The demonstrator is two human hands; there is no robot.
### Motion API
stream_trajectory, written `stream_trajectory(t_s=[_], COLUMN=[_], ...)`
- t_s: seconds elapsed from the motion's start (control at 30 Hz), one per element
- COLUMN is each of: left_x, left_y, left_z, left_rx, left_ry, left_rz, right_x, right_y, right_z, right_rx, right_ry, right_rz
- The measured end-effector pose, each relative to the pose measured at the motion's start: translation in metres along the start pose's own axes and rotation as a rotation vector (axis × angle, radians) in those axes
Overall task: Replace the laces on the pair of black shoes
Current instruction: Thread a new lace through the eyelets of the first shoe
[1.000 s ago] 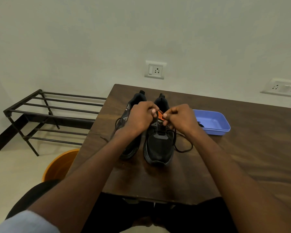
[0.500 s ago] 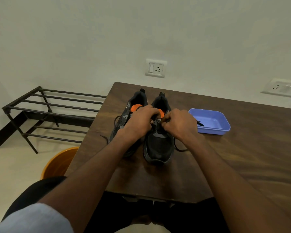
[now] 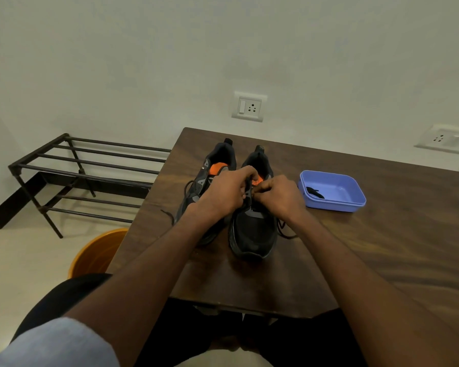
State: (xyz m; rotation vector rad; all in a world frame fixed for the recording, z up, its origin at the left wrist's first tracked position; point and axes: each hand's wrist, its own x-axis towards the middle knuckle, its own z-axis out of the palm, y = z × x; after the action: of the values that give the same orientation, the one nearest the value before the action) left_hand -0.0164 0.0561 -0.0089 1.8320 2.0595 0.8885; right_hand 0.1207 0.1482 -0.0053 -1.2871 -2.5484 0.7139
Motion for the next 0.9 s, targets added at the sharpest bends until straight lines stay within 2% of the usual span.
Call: stream_trajectory(t_s=[0.17, 0.33, 0.4, 0.43, 0.53, 0.57, 0.6, 0.67, 0.73, 0.8, 0.9], left_x=[0.0, 0.002, 0.004, 0.004, 0.007, 0.008, 0.008, 0.007, 0.005, 0.003, 0.003], left_y=[0.001, -0.001, 0.001, 0.005, 0.022, 0.025, 0.025, 0.022, 0.014, 0.009, 0.004], left_z=[-0.001, 0.002, -0.005, -0.013, -0.046, -0.053, -0.057, -0.053, -0.038, -0.021, -0.007], left_rx=[-0.051, 0.037, -0.027, -0.143, -0.86, -0.977, -0.926, -0.476, -0.105, 0.05, 0.118], left_ry=[0.054, 0.052, 0.111, 0.177, 0.335, 0.373, 0.388, 0.324, 0.128, -0.014, -0.012], left_rz=[-0.091, -0.164, -0.17, -0.166, -0.187, -0.19, -0.199, -0.21, -0.213, -0.183, -0.133], right_x=[0.004, 0.006, 0.007, 0.007, 0.004, 0.003, 0.003, 0.002, 0.0, -0.001, -0.002], right_y=[-0.003, -0.002, 0.0, 0.002, 0.006, 0.007, 0.007, 0.007, 0.007, 0.007, 0.004], right_z=[-0.001, -0.004, -0.008, -0.011, -0.021, -0.024, -0.027, -0.031, -0.032, -0.031, -0.03], right_rx=[0.001, -0.046, -0.057, -0.047, -0.008, -0.018, -0.04, -0.086, -0.089, -0.077, -0.069], right_ry=[-0.057, -0.089, -0.112, -0.138, -0.252, -0.267, -0.263, -0.241, -0.231, -0.233, -0.231], right_rz=[0.009, -0.019, -0.017, -0.014, -0.016, -0.027, -0.042, -0.068, -0.074, -0.071, -0.073])
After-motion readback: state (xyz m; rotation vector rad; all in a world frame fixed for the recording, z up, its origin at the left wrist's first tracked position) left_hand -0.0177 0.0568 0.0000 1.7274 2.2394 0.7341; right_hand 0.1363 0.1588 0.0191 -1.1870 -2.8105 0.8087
